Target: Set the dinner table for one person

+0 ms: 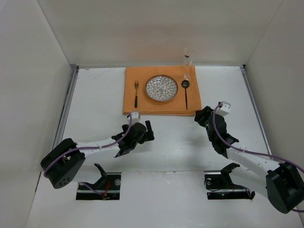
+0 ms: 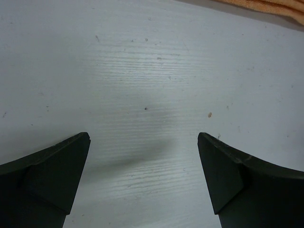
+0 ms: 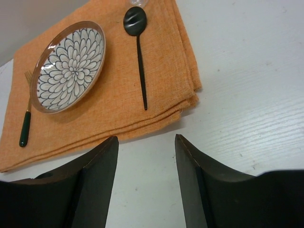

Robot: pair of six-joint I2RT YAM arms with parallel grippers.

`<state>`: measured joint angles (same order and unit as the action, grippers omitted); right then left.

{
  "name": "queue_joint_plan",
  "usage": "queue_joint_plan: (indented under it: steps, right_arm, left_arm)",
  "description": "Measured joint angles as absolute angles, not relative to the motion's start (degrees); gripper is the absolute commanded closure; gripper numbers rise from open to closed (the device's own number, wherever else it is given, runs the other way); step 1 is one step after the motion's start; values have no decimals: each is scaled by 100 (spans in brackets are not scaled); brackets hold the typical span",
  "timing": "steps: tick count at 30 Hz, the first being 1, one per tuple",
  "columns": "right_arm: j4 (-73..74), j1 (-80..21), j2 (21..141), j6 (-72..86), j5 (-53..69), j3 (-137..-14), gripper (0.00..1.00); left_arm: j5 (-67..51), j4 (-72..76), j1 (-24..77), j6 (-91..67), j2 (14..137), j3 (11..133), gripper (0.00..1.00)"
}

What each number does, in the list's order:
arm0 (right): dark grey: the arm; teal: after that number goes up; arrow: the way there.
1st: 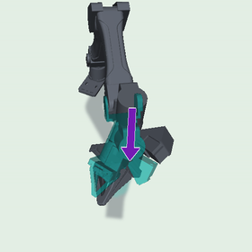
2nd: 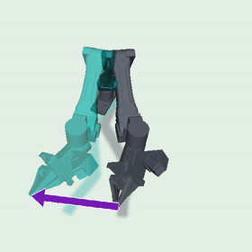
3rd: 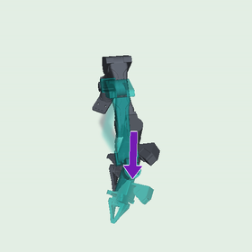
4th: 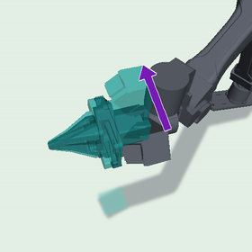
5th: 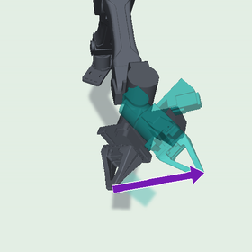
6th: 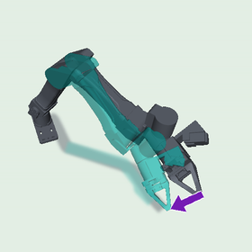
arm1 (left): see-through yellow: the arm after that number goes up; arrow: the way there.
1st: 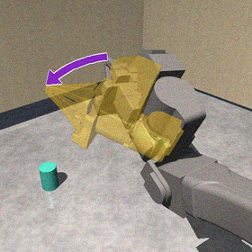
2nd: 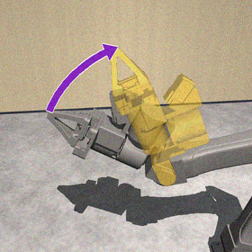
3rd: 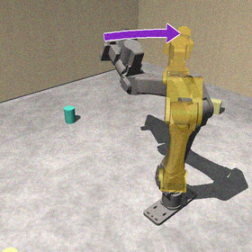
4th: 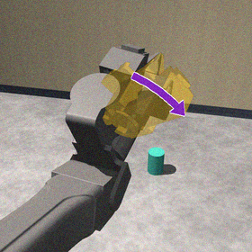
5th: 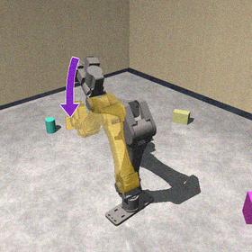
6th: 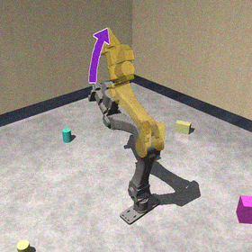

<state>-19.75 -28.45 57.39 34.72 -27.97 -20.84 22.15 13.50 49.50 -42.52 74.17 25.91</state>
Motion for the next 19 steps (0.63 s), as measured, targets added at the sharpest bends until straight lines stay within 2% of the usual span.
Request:
queue_joint_plan:
  steps: [10, 19]
  right_arm:
    - [-2027, -2808, 5741, 3470, -2936, -2040, 42]
    - [-2023, -2810, 5553, 3470, -2934, -2040, 40]
  left_arm:
    - [2281, 2010, 5107, -4318, 7505, 2359, 0]
    - [2386, 2001, 5100, -4309, 7478, 2359, 0]
